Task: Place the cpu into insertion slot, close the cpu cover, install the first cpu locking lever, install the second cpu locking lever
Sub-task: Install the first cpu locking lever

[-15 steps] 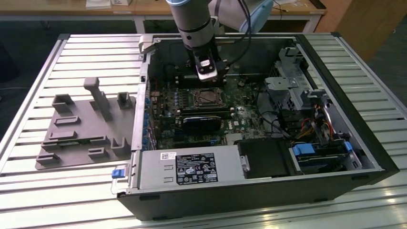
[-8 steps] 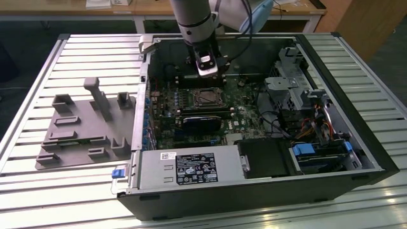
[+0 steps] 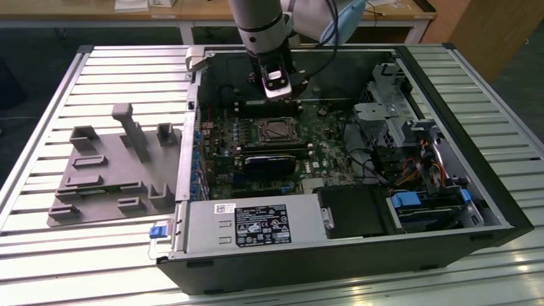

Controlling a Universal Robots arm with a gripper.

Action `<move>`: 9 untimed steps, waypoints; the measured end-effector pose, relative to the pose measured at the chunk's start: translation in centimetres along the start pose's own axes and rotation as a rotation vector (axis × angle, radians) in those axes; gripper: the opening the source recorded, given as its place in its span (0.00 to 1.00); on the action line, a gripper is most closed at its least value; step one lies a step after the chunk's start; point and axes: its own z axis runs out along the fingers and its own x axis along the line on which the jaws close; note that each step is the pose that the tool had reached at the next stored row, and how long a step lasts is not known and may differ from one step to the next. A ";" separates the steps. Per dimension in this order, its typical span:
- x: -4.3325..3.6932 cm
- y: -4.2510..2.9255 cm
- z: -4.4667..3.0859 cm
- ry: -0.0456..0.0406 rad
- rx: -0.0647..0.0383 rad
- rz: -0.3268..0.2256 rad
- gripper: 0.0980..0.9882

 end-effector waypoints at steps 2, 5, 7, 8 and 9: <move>0.00 0.00 -0.01 0.0000 0.000 0.000 0.00; 0.00 0.00 -0.01 0.0001 0.000 0.000 0.00; 0.00 0.00 -0.01 0.0005 0.002 0.000 0.00; 0.00 0.00 0.00 0.0025 0.007 -0.001 0.00; 0.00 0.00 0.03 0.0045 0.014 -0.002 0.00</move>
